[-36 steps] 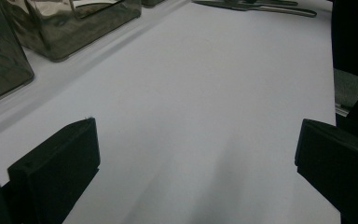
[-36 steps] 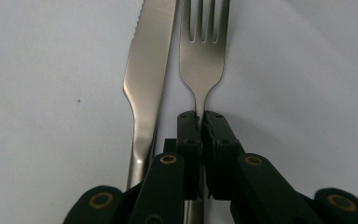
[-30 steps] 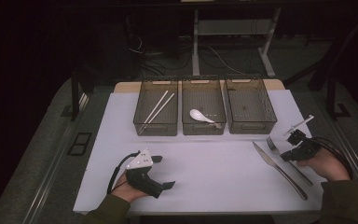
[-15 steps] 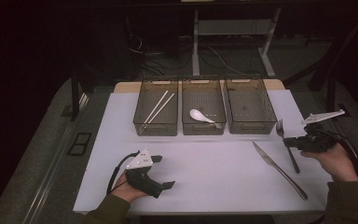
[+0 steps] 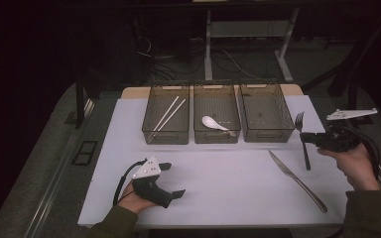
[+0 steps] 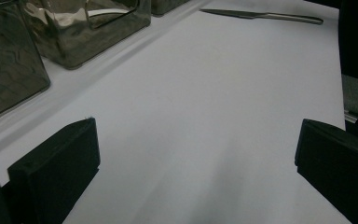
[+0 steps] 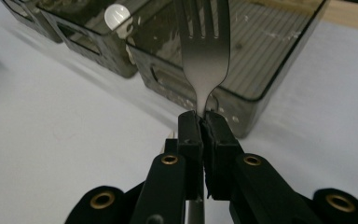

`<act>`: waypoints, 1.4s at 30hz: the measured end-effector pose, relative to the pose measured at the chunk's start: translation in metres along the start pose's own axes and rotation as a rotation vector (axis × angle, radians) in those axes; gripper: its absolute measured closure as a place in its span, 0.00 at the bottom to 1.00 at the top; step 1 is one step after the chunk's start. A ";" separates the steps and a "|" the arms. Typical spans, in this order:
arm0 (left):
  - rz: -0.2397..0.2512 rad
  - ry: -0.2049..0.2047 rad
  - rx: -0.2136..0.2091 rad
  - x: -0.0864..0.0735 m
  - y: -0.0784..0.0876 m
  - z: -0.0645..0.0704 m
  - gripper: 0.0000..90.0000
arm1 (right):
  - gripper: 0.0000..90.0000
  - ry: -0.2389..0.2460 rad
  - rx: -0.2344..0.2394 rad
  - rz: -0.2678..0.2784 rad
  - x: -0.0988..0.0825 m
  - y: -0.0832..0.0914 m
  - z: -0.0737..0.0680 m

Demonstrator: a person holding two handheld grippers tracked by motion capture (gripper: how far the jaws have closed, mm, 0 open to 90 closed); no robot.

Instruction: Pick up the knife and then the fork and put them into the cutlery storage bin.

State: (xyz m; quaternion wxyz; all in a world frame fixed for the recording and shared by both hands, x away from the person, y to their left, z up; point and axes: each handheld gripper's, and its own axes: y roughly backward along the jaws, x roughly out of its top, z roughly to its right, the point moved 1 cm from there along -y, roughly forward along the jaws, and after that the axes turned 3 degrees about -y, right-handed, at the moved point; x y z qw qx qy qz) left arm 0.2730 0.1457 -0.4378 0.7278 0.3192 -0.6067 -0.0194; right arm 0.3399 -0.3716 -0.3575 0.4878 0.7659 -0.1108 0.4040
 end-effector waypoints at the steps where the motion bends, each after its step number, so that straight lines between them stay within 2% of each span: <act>1: 0.001 0.002 0.003 0.000 0.000 -0.001 0.00 | 0.95 0.003 -0.003 0.008 0.003 0.000 -0.001; 8: 0.003 0.011 0.004 -0.001 0.001 -0.003 0.00 | 0.95 0.017 -0.005 0.064 0.029 0.001 -0.007; 15: 0.003 0.009 -0.001 -0.001 0.000 -0.002 0.00 | 0.95 0.025 -0.028 0.103 0.059 0.000 -0.008; 25: 0.000 0.009 -0.001 -0.001 0.000 -0.001 0.00 | 0.95 0.033 -0.076 0.136 0.093 -0.017 -0.007; 31: -0.003 0.007 -0.006 -0.001 0.000 -0.001 0.00 | 0.95 0.029 -0.111 0.141 0.107 -0.031 -0.005; 34: -0.001 0.008 -0.007 -0.001 -0.001 -0.001 0.00 | 0.95 0.024 -0.112 0.143 0.109 -0.040 -0.002; 42: -0.004 0.006 -0.008 -0.001 -0.001 -0.001 0.00 | 0.95 0.032 -0.154 0.065 0.108 -0.066 0.009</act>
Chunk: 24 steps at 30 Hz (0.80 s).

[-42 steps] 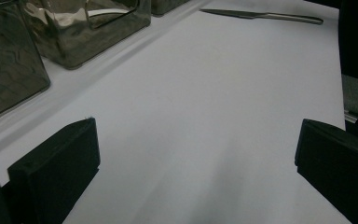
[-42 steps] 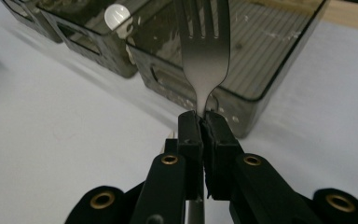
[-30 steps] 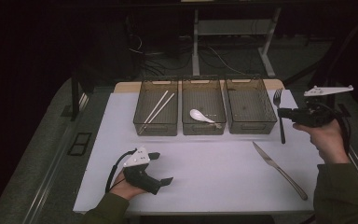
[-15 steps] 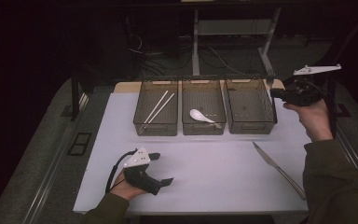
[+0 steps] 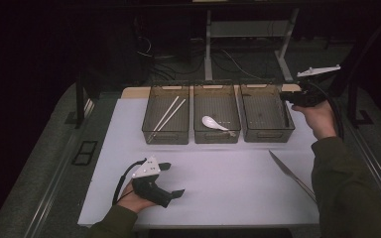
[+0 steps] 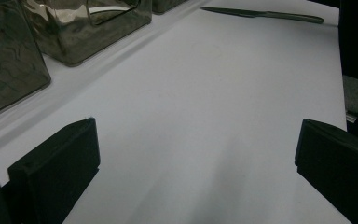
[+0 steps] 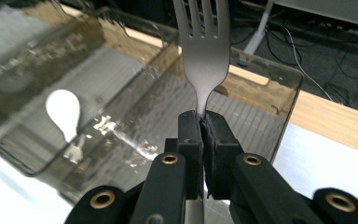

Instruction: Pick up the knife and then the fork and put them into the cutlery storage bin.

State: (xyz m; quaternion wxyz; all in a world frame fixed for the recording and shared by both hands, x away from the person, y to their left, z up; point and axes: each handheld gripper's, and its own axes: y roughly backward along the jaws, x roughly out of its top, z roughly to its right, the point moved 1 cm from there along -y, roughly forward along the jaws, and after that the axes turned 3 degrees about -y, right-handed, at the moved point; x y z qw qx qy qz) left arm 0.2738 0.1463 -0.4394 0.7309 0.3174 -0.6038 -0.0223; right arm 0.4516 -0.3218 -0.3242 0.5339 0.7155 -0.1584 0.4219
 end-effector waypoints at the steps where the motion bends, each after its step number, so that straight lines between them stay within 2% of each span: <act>1: 0.000 0.000 0.000 0.000 0.000 0.000 0.00 | 0.95 0.005 -0.006 -0.012 -0.001 -0.003 0.000; 9: 0.000 -0.001 -0.002 0.000 0.000 0.001 0.00 | 0.95 0.036 -0.023 -0.101 -0.007 -0.022 -0.001; 19: 0.001 -0.002 -0.003 0.000 0.000 0.001 0.00 | 0.95 0.024 -0.031 -0.174 -0.021 -0.041 0.002; 24: 0.002 -0.001 -0.004 0.000 0.000 0.001 0.00 | 0.95 0.014 -0.027 -0.189 -0.025 -0.049 0.004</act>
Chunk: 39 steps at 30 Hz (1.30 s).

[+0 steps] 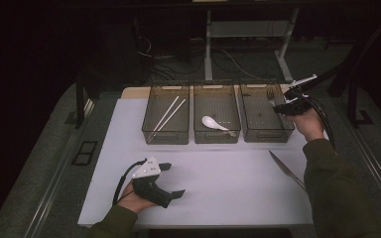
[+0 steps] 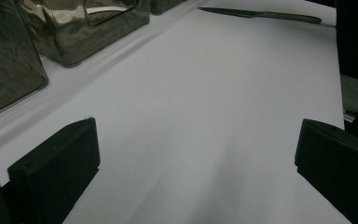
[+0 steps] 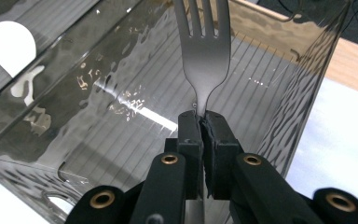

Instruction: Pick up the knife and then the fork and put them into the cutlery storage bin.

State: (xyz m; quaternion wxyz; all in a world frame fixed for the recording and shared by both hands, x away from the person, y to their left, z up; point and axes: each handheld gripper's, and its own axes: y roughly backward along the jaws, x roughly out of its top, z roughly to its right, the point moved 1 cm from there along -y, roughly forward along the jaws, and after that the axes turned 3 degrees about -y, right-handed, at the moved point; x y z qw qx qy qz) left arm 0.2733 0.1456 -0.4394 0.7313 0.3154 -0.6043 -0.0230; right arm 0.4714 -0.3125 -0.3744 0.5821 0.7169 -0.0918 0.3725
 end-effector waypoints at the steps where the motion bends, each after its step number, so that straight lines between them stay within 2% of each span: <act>1: 0.000 0.000 0.000 0.000 0.000 0.000 0.00 | 0.95 -0.001 0.001 -0.002 0.000 -0.002 0.000; 17: 0.000 -0.001 -0.004 0.000 0.000 0.001 0.00 | 0.93 -0.018 0.006 -0.074 -0.001 -0.031 -0.005; 19: 0.000 -0.001 -0.004 0.000 0.000 0.001 0.00 | 0.84 -0.027 0.013 -0.084 -0.001 -0.033 -0.005; 22: 0.001 -0.002 -0.004 0.000 0.000 0.001 0.00 | 0.77 -0.037 0.020 -0.077 -0.002 -0.033 -0.005; 28: 0.000 -0.002 -0.004 0.000 0.000 0.001 0.00 | 0.65 -0.066 0.073 -0.028 -0.003 -0.023 -0.004; 32: -0.001 0.000 -0.005 0.000 -0.001 0.002 0.00 | 0.56 -0.094 0.126 0.029 -0.001 -0.006 -0.004; 35: -0.003 -0.001 -0.005 0.000 -0.001 0.001 0.00 | 0.48 -0.094 0.149 0.052 -0.002 0.006 -0.005; 37: -0.003 -0.001 -0.005 0.000 -0.001 0.002 0.00 | 0.49 -0.087 0.157 0.074 -0.004 0.015 -0.006; 39: -0.004 -0.001 -0.005 0.000 -0.001 0.002 0.00 | 0.48 -0.083 0.184 0.087 -0.006 0.022 -0.007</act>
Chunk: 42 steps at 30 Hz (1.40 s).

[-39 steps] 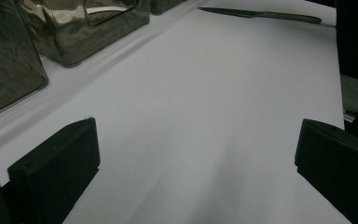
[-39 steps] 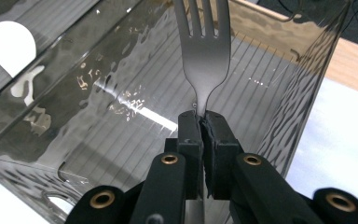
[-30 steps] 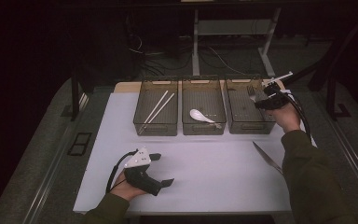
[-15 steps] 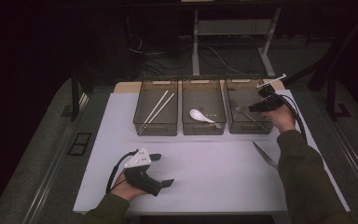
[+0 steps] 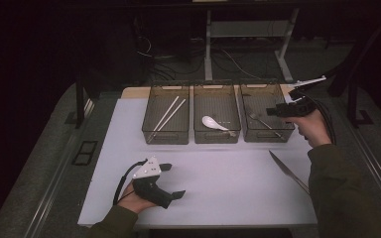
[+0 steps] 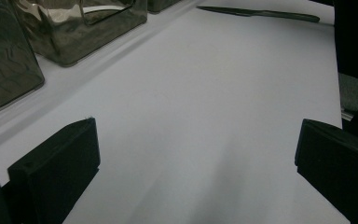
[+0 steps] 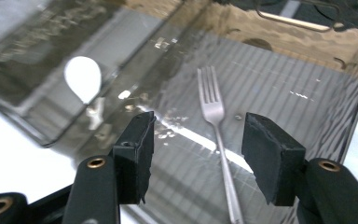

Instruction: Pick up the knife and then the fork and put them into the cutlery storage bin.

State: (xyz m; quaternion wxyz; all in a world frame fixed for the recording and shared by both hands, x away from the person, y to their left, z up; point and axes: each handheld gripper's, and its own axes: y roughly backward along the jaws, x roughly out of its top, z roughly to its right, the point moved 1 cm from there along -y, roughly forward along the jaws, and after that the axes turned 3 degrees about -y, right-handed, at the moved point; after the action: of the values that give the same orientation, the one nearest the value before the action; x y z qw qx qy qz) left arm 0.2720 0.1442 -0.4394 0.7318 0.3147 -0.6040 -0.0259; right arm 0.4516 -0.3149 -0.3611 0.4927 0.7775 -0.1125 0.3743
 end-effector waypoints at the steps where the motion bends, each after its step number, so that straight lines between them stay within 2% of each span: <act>1: 0.000 -0.001 0.000 0.000 0.000 0.000 0.00 | 0.47 0.000 0.006 0.001 -0.001 0.003 -0.001; 5: -0.002 -0.002 -0.001 0.000 0.000 0.000 0.00 | 0.43 0.017 0.035 0.001 -0.007 0.015 -0.007; 11: -0.006 -0.001 -0.003 0.000 0.000 0.000 0.00 | 0.39 0.051 0.051 0.006 -0.020 0.033 -0.019; 19: -0.006 0.002 -0.004 0.000 -0.001 0.000 0.00 | 0.42 0.105 0.061 0.009 -0.043 0.049 -0.034; 33: -0.003 0.002 -0.002 0.000 0.000 0.001 0.00 | 0.51 0.100 0.097 -0.086 -0.091 0.048 -0.035; 42: -0.003 -0.002 0.000 0.000 0.001 0.001 0.00 | 0.57 0.130 0.070 -0.162 -0.110 0.052 -0.039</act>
State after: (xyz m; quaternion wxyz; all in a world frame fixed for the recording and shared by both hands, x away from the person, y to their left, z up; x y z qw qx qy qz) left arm 0.2710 0.1442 -0.4391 0.7313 0.3154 -0.6042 -0.0274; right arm 0.3284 -0.3289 -0.3924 0.5004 0.7747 -0.0040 0.3866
